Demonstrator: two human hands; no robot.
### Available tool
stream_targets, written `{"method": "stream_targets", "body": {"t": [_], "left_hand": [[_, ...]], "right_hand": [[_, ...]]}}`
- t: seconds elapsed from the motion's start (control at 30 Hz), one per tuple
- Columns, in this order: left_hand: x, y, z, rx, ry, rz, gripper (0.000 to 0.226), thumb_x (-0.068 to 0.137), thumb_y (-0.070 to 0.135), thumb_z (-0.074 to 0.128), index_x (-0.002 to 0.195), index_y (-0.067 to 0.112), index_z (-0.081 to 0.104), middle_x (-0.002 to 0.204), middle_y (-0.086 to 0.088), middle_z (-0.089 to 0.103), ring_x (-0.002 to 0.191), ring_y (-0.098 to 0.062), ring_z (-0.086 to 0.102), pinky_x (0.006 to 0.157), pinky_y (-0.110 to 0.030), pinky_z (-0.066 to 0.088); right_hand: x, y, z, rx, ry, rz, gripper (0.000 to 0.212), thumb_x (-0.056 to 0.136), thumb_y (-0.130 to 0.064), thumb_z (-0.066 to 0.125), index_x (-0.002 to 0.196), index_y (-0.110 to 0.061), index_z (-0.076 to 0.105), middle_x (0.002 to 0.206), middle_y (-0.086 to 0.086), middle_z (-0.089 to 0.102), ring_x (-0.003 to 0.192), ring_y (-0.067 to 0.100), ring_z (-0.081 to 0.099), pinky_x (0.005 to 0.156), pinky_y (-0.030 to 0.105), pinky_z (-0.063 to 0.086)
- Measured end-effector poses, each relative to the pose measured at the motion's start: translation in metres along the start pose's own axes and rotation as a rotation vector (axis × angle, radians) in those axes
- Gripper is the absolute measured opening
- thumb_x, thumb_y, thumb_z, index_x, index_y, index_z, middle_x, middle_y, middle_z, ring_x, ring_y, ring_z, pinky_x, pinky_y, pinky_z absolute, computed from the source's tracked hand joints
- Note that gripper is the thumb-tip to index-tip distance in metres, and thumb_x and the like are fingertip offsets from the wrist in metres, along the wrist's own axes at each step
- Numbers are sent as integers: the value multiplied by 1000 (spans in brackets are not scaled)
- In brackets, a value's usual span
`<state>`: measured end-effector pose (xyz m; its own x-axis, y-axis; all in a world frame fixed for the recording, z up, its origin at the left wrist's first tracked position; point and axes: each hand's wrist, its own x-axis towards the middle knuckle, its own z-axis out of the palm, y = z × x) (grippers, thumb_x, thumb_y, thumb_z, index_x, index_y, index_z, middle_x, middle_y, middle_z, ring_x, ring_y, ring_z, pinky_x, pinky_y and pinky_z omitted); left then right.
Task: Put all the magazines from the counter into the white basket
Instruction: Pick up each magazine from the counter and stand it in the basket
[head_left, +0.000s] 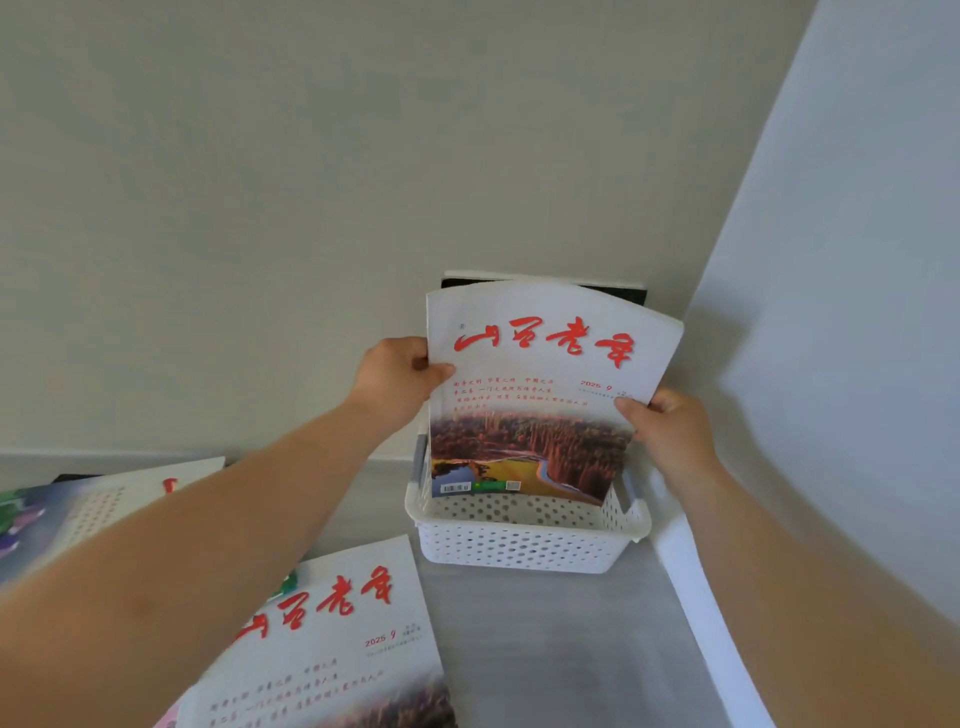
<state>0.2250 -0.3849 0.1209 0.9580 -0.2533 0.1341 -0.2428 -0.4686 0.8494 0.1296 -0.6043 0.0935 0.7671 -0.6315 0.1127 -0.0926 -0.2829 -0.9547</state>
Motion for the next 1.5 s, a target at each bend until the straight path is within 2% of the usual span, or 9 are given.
{"method": "stream_targets", "body": {"t": [0.17,0.4,0.6,0.83,1.03,1.13,1.2,1.37,1.5], "left_hand": [[13,-13,18,14,29,-32,18,81,12,62,96,4,68,82,-4,62,77,-21,56,62,-23,47],[33,-19,34,-11,272,-38,18,77,14,67,89,12,53,76,6,52,74,-14,49,55,-16,35],[40,-31,46,50,230,-92,38,86,15,55,123,9,47,119,-9,61,105,-26,56,78,-26,37],[42,-35,51,364,213,-28,29,94,20,36,110,8,55,103,-16,66,75,-26,50,63,-32,38],[24,-39,41,424,80,-85,41,94,30,32,132,15,40,125,-10,59,110,-30,56,81,-36,45],[-6,-51,21,356,44,-98,39,93,29,39,130,18,43,133,-4,54,118,-26,51,94,-33,42],[-34,-66,1,318,27,-108,36,92,25,43,127,19,48,134,-5,52,119,-26,50,96,-32,40],[-131,-122,-54,274,68,-293,32,90,17,46,122,19,53,131,-9,55,95,-28,61,73,-27,48],[-210,-165,-81,162,51,-512,37,88,12,50,124,15,50,133,-14,51,104,-34,59,88,-40,51]], "right_hand": [[7,22,9,31,-1,77,25,84,-5,55,108,0,61,113,17,63,87,19,55,78,30,42],[26,29,16,-7,56,-6,26,84,-5,54,109,-7,60,111,12,64,87,16,55,77,29,42],[34,40,33,67,7,-44,53,84,0,48,131,-20,33,103,-14,52,89,7,52,72,17,42],[40,46,42,26,-87,-41,56,83,1,48,129,-26,32,86,-22,49,69,-6,49,59,9,41],[22,30,32,-24,-30,-29,53,81,2,49,129,-16,34,97,-12,53,88,4,53,67,9,43],[-5,26,31,-119,121,-33,65,81,-1,47,139,-15,21,142,4,37,131,20,34,107,30,32],[-33,25,35,-181,158,-111,65,80,-1,48,139,-13,23,147,8,31,134,21,28,107,25,21],[-143,42,66,-335,-43,-204,64,80,-1,55,137,-10,27,148,13,29,137,24,24,112,33,18],[-227,74,92,-639,-363,-115,65,88,-28,47,141,-18,12,154,6,4,142,20,5,114,28,5]]}}
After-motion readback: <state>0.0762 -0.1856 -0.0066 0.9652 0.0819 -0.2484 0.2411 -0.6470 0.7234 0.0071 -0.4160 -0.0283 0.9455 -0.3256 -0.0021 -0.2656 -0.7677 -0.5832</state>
